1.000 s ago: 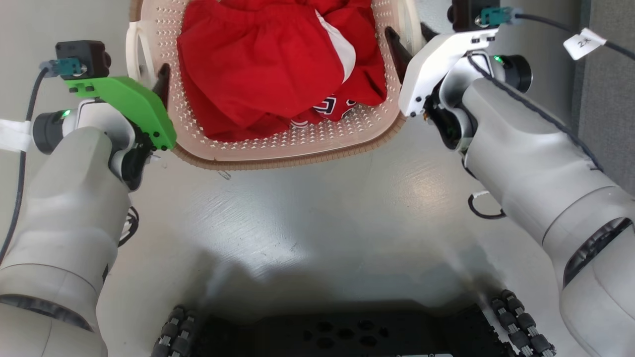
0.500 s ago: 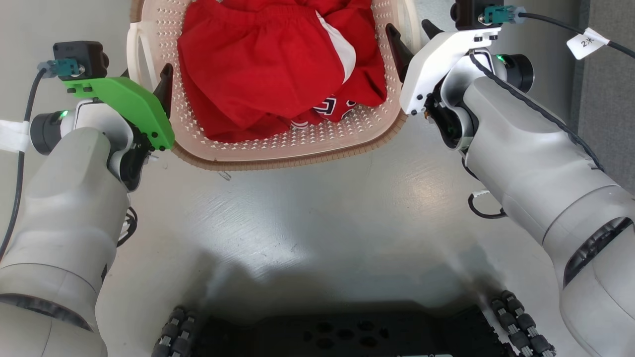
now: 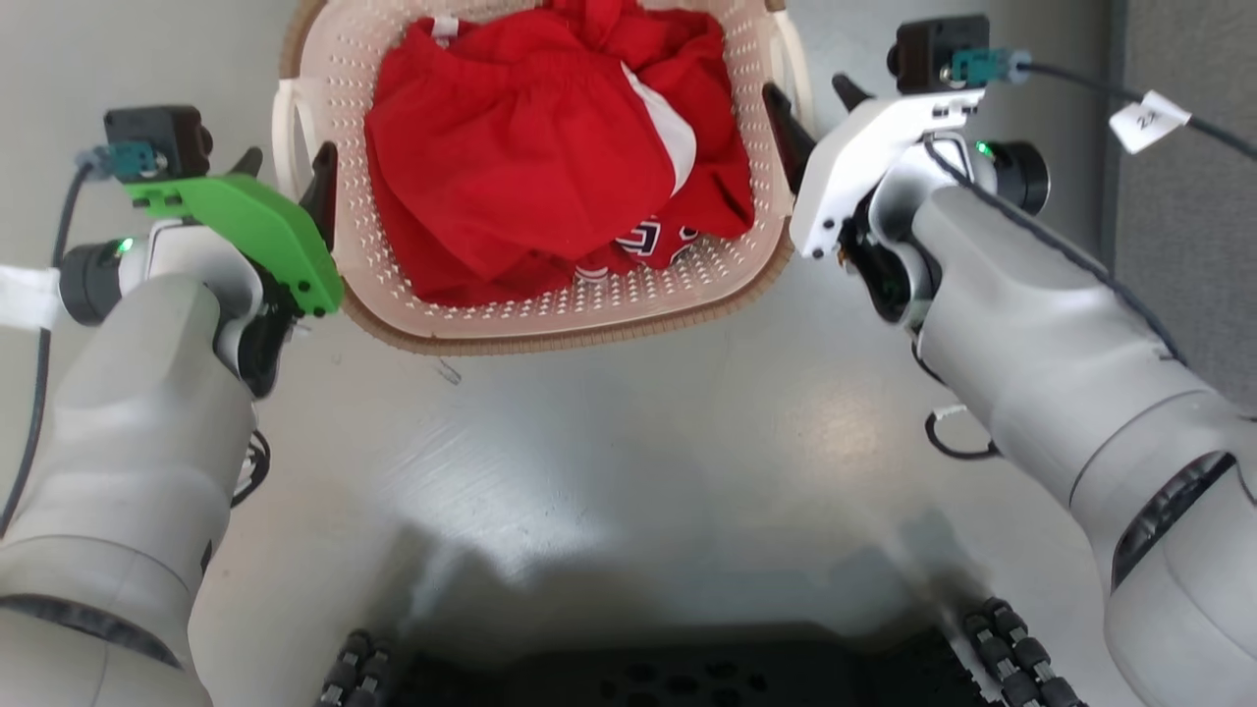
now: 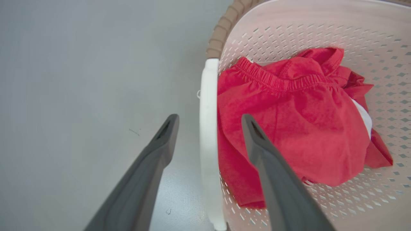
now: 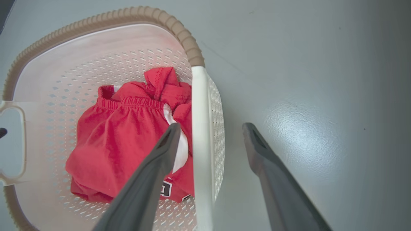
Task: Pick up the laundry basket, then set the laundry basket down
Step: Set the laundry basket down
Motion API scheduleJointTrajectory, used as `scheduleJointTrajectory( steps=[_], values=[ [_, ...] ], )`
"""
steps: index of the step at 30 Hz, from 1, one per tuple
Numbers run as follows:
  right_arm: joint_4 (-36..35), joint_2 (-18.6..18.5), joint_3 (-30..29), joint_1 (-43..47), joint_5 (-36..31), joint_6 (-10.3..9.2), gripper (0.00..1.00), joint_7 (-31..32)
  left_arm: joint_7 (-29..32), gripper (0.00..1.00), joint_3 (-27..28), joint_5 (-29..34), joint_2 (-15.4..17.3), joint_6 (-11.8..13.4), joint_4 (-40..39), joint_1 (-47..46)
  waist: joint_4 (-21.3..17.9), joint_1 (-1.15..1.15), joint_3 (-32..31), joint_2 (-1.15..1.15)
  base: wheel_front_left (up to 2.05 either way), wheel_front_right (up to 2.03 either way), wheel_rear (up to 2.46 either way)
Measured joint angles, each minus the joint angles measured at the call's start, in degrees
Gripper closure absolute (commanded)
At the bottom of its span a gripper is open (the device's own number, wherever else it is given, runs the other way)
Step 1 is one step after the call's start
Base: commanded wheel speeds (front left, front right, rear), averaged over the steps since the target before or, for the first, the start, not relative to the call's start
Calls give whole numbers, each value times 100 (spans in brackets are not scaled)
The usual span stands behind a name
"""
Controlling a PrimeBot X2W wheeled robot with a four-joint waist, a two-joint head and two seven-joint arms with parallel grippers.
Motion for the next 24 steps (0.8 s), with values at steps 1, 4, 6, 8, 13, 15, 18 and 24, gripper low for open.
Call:
scheduleJointTrajectory(
  steps=[1,4,6,8,13,15,18,24],
  values=[
    [-2,0,13,41,0,1,0,-2,-22,0,-31,0,3,0,2,26,-5,0,-41,0,0,0,0],
    [-16,1,40,147,15,37,0,-55,-80,0,-88,2,13,0,11,138,-22,0,-175,0,0,0,0],
    [-51,1,52,204,41,62,0,-71,-131,0,-102,2,27,0,21,222,-37,0,-271,0,0,0,0],
    [-73,4,71,237,43,70,0,-132,-216,0,-102,2,45,0,27,298,-53,0,-370,0,0,0,0],
    [-82,5,107,399,52,119,0,-198,-390,0,-101,-21,62,0,30,476,-95,0,-649,0,0,0,0],
    [-81,5,129,492,59,124,0,-231,-452,0,-89,-32,64,0,30,575,-109,0,-773,0,0,0,0],
    [-83,7,144,627,97,179,0,-261,-509,0,-89,-40,69,0,29,739,-131,0,-977,0,0,0,0],
    [-89,8,138,831,151,243,0,-357,-610,0,-73,-65,135,0,-10,1004,-190,0,-1415,0,0,0,0]
  ],
)
